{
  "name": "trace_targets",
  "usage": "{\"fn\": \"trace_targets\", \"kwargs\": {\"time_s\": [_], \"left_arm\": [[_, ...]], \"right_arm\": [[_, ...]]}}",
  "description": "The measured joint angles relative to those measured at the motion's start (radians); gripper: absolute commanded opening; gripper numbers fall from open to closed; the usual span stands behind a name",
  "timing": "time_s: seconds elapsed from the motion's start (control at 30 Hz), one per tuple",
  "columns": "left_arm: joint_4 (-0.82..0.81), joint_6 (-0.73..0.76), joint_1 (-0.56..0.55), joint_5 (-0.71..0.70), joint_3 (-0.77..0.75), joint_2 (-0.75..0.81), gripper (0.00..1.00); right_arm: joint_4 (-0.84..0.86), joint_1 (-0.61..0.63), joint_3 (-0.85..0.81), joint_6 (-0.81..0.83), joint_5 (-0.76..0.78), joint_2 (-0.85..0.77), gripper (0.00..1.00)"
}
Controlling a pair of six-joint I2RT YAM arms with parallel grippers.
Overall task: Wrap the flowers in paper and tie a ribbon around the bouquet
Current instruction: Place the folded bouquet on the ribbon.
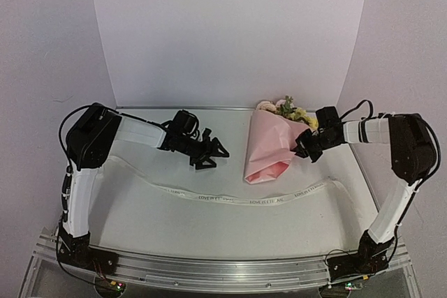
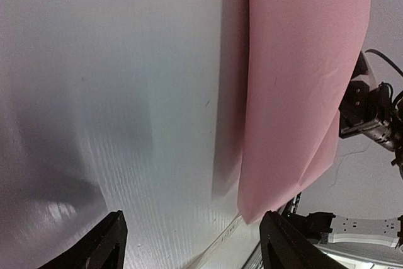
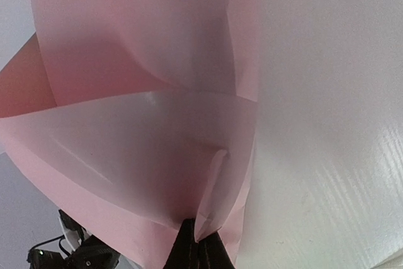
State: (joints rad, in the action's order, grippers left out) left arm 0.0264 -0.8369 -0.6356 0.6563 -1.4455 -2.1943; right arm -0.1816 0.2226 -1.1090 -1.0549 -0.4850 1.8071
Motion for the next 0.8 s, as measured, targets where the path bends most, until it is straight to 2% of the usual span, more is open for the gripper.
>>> {"fn": "trace_targets", "kwargs": {"time_s": [0.13, 0.33, 0.53, 0.8], "left_arm": [[0.009, 0.001, -0.006, 0.018, -0.101, -0.047, 0.76], [0.006, -0.028, -0.009, 0.039, -0.109, -0.057, 0.78], [-0.053, -0.094, 0.038, 0.023, 0.021, -0.024, 0.77], [-0.052, -0.143, 0.083, -0.082, 0.198, 0.155, 0.75]], "right_arm": [[0.0, 0.037, 0.01, -0.031, -0.021, -0.04, 0.0], [0.001, 0.082, 0.015, -0.06, -0.04, -0.09, 0.0], [0.002, 0.155, 0.034, -0.082, -0.04, -0.099, 0.0], [0.036, 0.284, 0.064, -0.147, -0.034, -0.099, 0.0]]}}
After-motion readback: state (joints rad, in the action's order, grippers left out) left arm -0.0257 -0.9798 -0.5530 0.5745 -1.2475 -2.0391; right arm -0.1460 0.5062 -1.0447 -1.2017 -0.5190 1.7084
